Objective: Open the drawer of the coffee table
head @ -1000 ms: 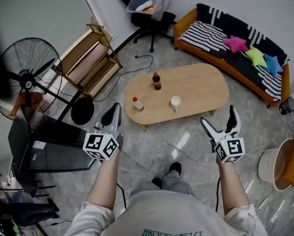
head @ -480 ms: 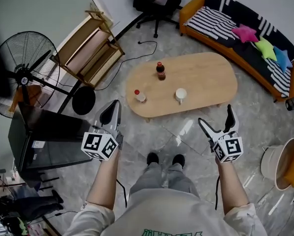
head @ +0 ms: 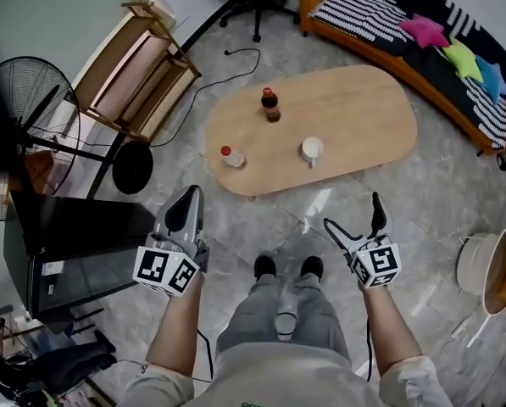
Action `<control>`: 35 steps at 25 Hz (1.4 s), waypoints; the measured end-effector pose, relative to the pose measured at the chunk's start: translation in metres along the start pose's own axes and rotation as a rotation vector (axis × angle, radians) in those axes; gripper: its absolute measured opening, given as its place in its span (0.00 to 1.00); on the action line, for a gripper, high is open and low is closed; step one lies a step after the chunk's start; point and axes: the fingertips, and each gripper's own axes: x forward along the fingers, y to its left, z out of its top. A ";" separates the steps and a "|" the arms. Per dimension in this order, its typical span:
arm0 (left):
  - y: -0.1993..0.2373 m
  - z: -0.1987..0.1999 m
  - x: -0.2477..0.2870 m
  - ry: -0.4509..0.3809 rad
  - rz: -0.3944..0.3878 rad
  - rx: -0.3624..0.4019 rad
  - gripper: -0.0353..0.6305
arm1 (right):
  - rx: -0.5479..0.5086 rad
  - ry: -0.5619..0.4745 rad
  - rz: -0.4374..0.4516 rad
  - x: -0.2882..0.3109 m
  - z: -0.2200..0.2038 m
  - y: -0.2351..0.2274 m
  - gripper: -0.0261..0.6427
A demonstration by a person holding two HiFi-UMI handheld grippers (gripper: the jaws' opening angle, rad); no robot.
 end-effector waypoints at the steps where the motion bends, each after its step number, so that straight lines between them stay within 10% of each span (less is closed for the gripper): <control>1: 0.000 -0.009 0.003 0.004 -0.005 -0.001 0.05 | 0.006 0.014 0.007 0.007 -0.016 0.001 0.92; 19: 0.032 -0.237 0.061 -0.027 -0.041 0.011 0.05 | 0.155 0.173 0.210 0.188 -0.343 -0.036 0.91; 35: 0.061 -0.307 0.072 -0.023 -0.039 0.100 0.05 | 0.651 -0.050 0.397 0.314 -0.422 -0.025 0.86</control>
